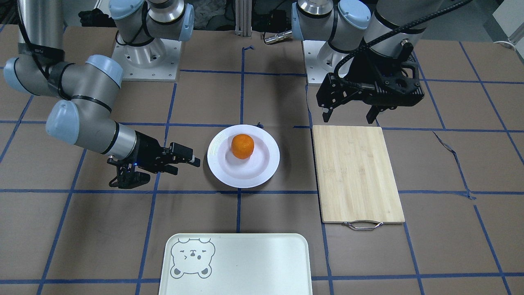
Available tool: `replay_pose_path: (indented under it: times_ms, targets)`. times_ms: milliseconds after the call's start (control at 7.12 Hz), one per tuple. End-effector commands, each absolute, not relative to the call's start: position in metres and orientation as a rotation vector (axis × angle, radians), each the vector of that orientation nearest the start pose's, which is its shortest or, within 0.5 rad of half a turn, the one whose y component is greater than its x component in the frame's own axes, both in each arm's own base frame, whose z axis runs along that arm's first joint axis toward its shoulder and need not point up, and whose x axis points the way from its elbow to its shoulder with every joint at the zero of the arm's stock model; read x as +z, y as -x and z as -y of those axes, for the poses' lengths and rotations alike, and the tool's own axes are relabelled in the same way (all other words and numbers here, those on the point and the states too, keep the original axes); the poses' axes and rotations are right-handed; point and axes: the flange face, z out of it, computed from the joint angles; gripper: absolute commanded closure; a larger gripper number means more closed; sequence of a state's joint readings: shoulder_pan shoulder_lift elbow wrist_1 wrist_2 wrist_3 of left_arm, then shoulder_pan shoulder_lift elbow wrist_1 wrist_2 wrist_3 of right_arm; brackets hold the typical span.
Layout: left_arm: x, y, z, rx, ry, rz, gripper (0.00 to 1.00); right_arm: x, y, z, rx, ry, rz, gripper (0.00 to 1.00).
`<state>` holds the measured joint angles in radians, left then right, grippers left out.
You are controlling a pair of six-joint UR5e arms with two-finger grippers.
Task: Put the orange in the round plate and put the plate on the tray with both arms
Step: 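Move the right gripper toward the plate rim nearest it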
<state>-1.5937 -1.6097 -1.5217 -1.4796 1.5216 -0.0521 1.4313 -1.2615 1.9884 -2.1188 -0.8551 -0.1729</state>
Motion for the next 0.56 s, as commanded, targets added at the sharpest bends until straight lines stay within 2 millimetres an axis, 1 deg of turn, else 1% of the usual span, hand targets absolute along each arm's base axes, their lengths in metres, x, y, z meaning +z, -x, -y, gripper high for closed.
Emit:
replay_pose_path:
  times_ms: [0, 140, 421]
  targets:
    - [0.502, 0.149, 0.514, -0.154, 0.037, -3.16, 0.0, 0.185, -0.132, 0.523, 0.131, -0.075, -2.344, 0.0]
    - [0.502, 0.148, 0.512, -0.14, 0.032, -3.136, 0.0, 0.17, -0.136, 0.513, 0.171, -0.094, -2.306, 0.0]
    - [0.502, 0.148, 0.512, -0.14, 0.032, -3.136, 0.0, 0.158, -0.153, 0.504, 0.219, -0.073, -2.298, 0.0]
